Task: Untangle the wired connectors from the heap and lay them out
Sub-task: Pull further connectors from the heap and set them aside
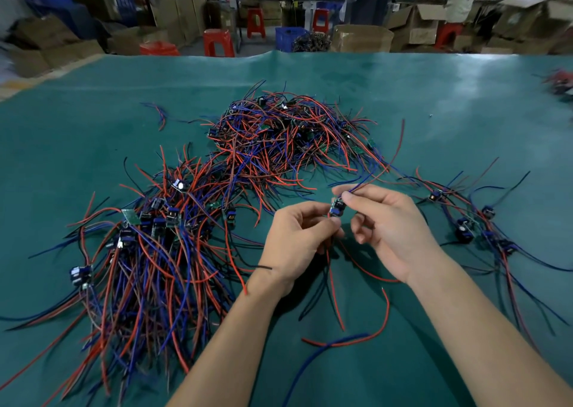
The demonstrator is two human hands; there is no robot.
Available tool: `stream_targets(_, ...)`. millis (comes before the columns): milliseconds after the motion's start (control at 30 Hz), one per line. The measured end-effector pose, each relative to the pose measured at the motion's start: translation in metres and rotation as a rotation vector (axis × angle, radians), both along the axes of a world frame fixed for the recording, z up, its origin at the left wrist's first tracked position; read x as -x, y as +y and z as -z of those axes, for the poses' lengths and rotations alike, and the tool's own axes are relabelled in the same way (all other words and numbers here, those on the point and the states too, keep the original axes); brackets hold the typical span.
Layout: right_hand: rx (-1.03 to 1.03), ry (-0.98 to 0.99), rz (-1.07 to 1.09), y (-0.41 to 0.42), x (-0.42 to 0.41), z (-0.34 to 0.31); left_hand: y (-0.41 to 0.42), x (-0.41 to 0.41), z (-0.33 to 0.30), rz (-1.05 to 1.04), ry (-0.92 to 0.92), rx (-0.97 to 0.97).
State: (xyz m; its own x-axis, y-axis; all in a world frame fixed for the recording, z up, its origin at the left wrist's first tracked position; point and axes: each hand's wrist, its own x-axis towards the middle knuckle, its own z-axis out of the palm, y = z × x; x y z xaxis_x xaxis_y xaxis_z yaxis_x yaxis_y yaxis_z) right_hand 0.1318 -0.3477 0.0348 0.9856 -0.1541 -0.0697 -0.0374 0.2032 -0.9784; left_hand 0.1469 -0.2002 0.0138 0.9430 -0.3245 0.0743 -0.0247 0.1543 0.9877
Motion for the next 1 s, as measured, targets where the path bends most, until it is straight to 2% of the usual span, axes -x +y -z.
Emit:
stream_targets(100,0.073,-0.047,0.089,0.001,-0.001,0.002,0.000,-0.002,0.002,-0.013,-0.020,-0.023)
stream_targets(233,0.400,-0.214,0.276,-0.002,-0.003,0.007,-0.002,-0.003,0.004,-0.014,-0.007,-0.066)
stream_targets(333,0.556,-0.271,0.318,-0.006,-0.005,0.009,-0.001,-0.003,0.004,0.006,-0.032,-0.104)
stream_targets(533,0.632,-0.311,0.547,-0.037,-0.010,0.004,0.000,-0.003,0.005,0.012,-0.083,-0.176)
stream_targets(633,0.561,-0.333,0.724,-0.052,-0.011,0.000,0.000,-0.003,0.005,0.021,-0.095,-0.179)
stream_targets(800,0.246,-0.263,0.968,-0.061,-0.010,0.001,-0.001,-0.003,0.005,-0.072,-0.080,-0.129)
stream_targets(867,0.232,-0.185,0.906,-0.052,-0.010,0.003,-0.002,-0.004,0.005,-0.122,-0.052,-0.082)
stream_targets(1000,0.369,-0.109,0.309,-0.013,-0.007,0.007,-0.003,-0.004,0.004,-0.133,-0.052,-0.059)
